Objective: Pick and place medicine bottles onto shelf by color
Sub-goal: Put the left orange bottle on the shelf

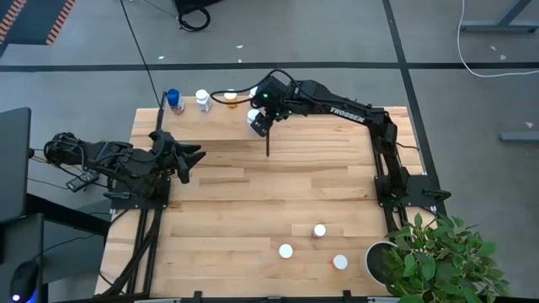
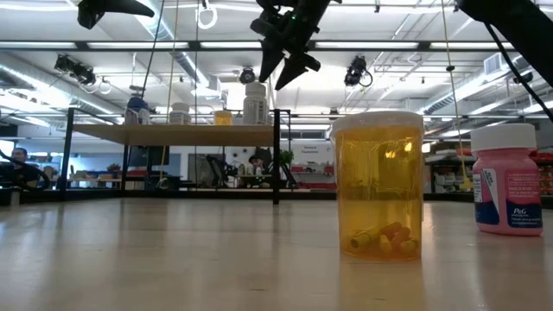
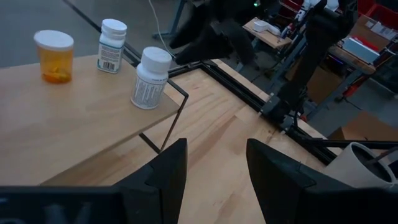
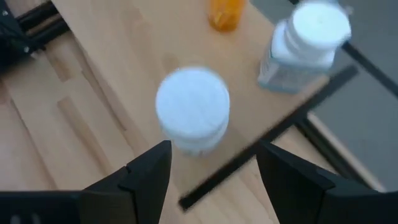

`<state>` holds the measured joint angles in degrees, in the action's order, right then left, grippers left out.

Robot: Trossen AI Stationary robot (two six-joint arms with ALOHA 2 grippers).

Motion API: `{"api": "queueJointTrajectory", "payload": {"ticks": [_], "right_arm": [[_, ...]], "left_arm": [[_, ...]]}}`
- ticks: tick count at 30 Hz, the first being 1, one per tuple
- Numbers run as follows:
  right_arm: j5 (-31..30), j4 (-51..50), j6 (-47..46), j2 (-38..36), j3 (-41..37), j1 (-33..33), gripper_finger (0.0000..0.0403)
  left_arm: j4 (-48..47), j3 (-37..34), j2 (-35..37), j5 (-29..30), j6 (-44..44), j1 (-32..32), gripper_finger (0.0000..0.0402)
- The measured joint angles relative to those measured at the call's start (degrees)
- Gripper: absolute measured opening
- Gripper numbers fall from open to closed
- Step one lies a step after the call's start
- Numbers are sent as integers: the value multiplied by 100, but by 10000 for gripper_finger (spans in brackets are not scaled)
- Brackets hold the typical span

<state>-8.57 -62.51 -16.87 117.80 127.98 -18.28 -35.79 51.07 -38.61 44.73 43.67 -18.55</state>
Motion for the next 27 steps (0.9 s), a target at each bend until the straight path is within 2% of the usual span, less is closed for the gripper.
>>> {"api": "queueJointTrajectory", "payload": {"ticks": [5, 17, 23, 27], "right_arm": [[55, -487, -451, -57, 9, 325, 243], [111, -1357, -1397, -52, -198, 1711, 243], [1149, -1570, -1574, -47, -1353, 2118, 243], [1704, -1500, -1613, -73, -2053, 2402, 243]], "left_arm": [[19, 0, -45, 0, -108, -2, 172], [337, 2, -247, 3, -341, -3, 172], [738, 2, -407, -248, -797, -4, 172], [903, 4, -520, -659, -647, -31, 172]]}}
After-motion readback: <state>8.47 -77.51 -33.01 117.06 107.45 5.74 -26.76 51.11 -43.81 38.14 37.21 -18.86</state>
